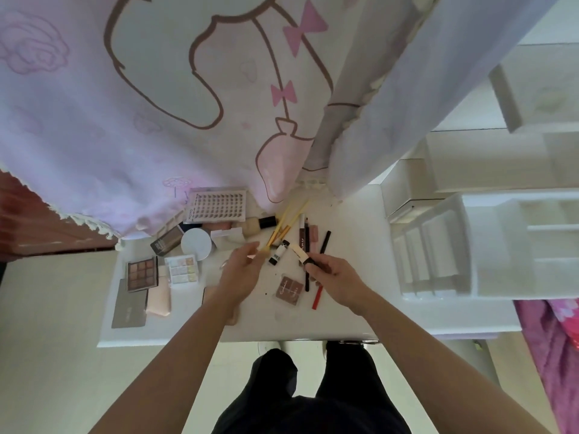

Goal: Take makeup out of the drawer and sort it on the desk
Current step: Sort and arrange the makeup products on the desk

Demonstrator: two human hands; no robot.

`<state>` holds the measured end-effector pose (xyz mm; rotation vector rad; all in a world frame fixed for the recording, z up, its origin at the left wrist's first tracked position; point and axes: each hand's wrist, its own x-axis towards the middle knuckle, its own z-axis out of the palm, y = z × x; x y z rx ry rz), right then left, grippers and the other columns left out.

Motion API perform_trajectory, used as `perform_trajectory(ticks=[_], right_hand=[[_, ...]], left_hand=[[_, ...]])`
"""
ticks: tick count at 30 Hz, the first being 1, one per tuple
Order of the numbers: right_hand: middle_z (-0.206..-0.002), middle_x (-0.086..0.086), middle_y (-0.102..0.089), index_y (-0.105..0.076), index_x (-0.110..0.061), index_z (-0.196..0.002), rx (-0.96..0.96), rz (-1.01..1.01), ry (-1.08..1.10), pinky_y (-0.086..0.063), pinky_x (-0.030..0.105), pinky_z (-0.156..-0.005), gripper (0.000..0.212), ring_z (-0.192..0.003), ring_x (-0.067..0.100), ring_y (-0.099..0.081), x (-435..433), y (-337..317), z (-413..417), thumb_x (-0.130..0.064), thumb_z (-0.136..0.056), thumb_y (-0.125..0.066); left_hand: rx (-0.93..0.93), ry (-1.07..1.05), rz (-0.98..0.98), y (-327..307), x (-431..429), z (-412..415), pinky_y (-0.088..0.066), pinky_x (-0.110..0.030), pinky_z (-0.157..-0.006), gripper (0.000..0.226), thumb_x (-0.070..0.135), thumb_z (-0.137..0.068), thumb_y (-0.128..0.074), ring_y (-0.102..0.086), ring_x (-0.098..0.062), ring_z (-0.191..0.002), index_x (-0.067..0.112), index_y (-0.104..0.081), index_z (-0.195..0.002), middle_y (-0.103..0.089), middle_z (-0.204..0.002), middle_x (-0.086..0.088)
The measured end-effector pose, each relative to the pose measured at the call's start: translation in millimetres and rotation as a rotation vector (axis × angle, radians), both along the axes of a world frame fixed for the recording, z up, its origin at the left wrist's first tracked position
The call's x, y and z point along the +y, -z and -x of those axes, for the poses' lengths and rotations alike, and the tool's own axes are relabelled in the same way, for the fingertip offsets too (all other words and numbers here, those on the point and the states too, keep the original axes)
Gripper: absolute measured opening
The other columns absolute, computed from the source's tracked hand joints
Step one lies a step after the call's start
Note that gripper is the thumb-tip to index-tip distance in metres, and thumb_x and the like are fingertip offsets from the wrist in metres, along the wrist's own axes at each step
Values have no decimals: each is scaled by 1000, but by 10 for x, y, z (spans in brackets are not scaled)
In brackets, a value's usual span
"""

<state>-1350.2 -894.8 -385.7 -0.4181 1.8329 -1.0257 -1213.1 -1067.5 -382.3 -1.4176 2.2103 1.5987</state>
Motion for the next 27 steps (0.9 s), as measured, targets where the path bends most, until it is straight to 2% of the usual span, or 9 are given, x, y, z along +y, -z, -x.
perform_trajectory(ticks=[3, 5, 8, 12, 16, 20, 23, 25, 27], right_hand=[[-94, -5, -68, -64, -23, -129, -109, 77, -9, -47, 19, -74, 28, -76, 3, -58, 38, -143, -34, -21, -106, -47], [-89, -5, -69, -66, -19, -123, -155, 95, 29, -46, 19, -71, 28, -75, 6, -57, 56, -204, -75, -25, -107, -45], [-75, -3, -64, -69, -13, -104, -196, 111, 163, -44, 24, -68, 32, -67, 11, -53, 68, -270, -153, -32, -107, -44], [-76, 5, -64, -72, -12, -112, -191, 209, 328, -46, 20, -64, 27, -65, 10, -55, 28, -341, -253, -28, -104, -51], [-87, 12, -73, -73, -11, -115, -198, 274, 396, -49, 21, -69, 22, -75, 12, -61, 39, -412, -289, -20, -99, -62], [-101, 13, -76, -75, -27, -113, 12, 195, 298, -52, 29, -84, 27, -82, 17, -62, 91, -418, -244, -17, -88, -75], [-106, 6, -74, -70, -24, -122, -29, 173, 316, -57, 30, -88, 37, -92, 21, -70, 47, -529, -209, -39, -88, -74], [-102, 11, -75, -68, -14, -119, -176, 82, 345, -58, 29, -76, 57, -82, 21, -71, -8, -616, -191, -62, -92, -56], [-92, 13, -76, -70, -8, -109, -257, -10, 304, -54, 27, -66, 66, -73, 20, -70, -24, -701, -184, -66, -95, -44]], left_hand=[[152, 28, -244, -231, 128, 193, -45, -26, -76, 24, 39, -102, -49, -57, -12, -88, 26, -66, -112, -66, -98, 1], [178, 102, -219, -272, 180, 225, -43, -24, -68, 27, 39, -100, -52, -54, -9, -72, 20, -70, -103, -62, -80, 3], [152, 126, -178, -265, 231, 237, -40, -30, -62, 35, 42, -98, -55, -45, -11, -59, 10, -68, -90, -55, -66, 4], [186, 27, -208, -311, 285, 267, -38, -33, -60, 38, 45, -96, -57, -41, -15, -59, 11, -61, -81, -50, -66, -2], [216, 22, -181, -362, 275, 276, -40, -27, -57, 42, 43, -97, -56, -42, -14, -59, 4, -64, -88, -50, -68, -4], [243, 7, -198, -376, 259, 250, -37, -25, -53, 46, 44, -97, -56, -38, -12, -54, 0, -63, -88, -44, -63, -1], [306, -10, -251, -393, 238, 254, -33, -26, -53, 50, 42, -98, -56, -35, -11, -53, -8, -58, -93, -40, -61, 1], [324, 6, -246, -437, 218, 261, -32, -27, -54, 50, 43, -98, -56, -34, -11, -52, -7, -57, -91, -40, -60, 2], [326, 28, -217, -481, 199, 269, -33, -27, -54, 44, 44, -97, -56, -35, -11, -53, 2, -59, -86, -41, -60, 1]])
